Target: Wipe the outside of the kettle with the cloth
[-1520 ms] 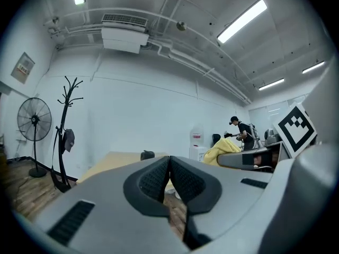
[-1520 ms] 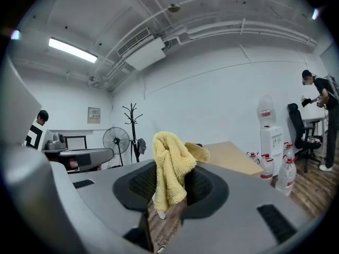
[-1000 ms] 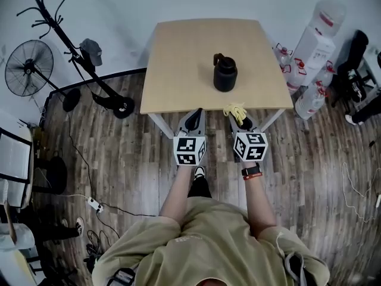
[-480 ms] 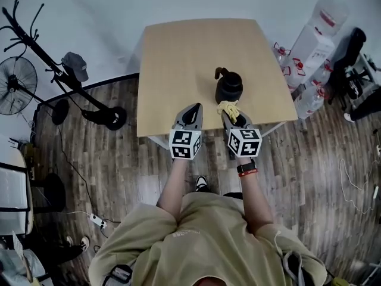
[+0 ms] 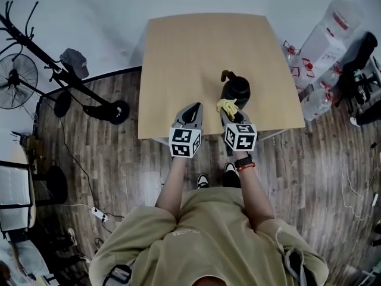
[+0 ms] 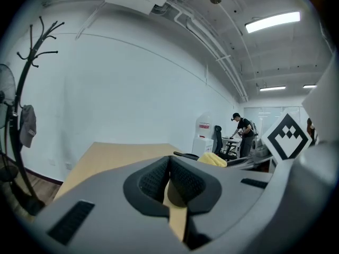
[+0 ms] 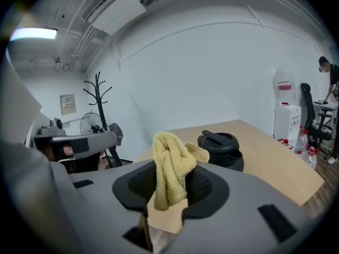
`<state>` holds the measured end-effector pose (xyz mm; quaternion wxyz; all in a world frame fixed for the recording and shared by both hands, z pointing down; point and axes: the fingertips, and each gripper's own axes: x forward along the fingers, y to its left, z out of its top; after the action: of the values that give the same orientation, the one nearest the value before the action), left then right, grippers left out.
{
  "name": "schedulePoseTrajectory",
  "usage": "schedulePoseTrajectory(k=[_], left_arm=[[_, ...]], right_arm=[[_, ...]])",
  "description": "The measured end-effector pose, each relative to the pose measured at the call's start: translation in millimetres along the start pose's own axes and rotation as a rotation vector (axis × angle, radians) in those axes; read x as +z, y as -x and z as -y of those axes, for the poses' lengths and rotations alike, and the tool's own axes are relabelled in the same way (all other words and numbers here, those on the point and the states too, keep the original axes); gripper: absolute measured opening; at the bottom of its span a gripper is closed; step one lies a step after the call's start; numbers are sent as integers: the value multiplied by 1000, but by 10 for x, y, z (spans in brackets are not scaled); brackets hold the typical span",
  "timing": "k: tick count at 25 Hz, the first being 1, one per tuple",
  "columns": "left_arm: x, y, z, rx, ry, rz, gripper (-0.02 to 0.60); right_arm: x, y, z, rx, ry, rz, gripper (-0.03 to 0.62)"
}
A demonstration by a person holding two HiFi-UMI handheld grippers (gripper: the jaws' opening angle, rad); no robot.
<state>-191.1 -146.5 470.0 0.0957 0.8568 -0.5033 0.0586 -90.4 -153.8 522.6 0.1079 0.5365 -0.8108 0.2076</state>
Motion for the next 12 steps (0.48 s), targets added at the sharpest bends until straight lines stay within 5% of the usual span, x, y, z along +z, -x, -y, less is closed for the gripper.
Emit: schedulePoseTrajectory(k=[12], left_arm=[[-53, -235, -470, 83, 28, -26, 25]], right_arm=[[-171, -967, 268, -79, -45, -110, 143]])
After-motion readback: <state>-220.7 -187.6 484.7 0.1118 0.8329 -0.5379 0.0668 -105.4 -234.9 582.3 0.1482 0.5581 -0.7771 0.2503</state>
